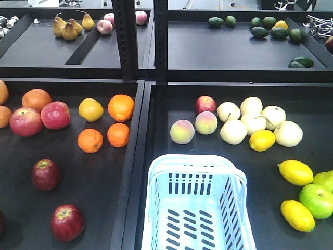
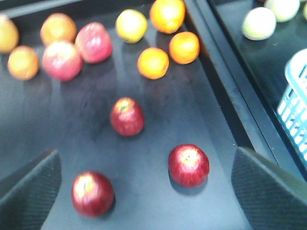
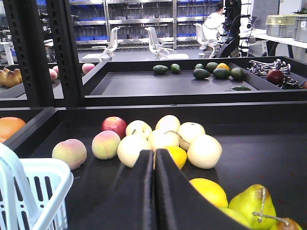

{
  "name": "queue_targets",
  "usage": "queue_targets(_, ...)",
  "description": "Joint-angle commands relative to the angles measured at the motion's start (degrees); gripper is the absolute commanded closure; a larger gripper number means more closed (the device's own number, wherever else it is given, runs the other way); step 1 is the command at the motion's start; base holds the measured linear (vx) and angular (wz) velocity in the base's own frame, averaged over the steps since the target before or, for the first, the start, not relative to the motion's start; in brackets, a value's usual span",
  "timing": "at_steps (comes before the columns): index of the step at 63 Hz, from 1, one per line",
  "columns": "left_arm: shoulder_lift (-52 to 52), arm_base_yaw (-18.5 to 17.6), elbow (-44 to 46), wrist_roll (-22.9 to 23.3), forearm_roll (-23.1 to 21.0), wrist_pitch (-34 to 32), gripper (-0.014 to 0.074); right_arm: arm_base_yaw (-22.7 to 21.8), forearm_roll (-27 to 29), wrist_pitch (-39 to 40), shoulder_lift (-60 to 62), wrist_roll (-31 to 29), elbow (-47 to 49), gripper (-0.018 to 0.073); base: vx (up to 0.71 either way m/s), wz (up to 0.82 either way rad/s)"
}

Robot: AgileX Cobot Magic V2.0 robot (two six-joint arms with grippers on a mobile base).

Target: Pick three apples into basket with both arms

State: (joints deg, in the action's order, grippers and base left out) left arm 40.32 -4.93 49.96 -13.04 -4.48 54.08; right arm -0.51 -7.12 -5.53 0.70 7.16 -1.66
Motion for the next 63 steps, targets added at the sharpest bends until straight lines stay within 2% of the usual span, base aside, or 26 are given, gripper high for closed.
queue_targets(1, 1.8, -0.1, 1.9, -6.6, -4.2, -5.8, -0.0118, 0.0, -0.6, 4.6, 0.7, 0.0, -0.7, 0.0568, 0.0, 0.0)
queue_targets(6, 3.7, -0.5, 1.9, -14.7, -10.0, -7.1, -0.0116, 0.0, -0.6, 4.6, 0.7, 0.0, -0.7, 0.0568, 0.0, 0.0)
queue_targets(14, 7.9, -3.6, 1.9, -26.0, -13.4, -10.3, -0.0116, 0.0, -0.6, 4.6, 0.7, 0.0, -0.7, 0.0568, 0.0, 0.0)
queue_targets(31, 16.9, -13.0, 1.9, -36.5, -12.5, -21.9, -0.0106, 0.0, -0.6, 4.6, 0.7, 0.0, -0.7, 0.0568, 0.0, 0.0)
queue_targets(41, 22.3, -19.1, 3.0, -39.1, -12.2, -25.3, -0.0104, 0.0, -0.6, 4.6, 0.7, 0.0, -0.7, 0.0568, 0.0, 0.0)
queue_targets(63, 35.9, -33.0, 11.4, -39.1, -6.7, -26.9, -0.0097, 0.0, -0.6, 4.6, 0.7, 0.0, -0.7, 0.0568, 0.0, 0.0)
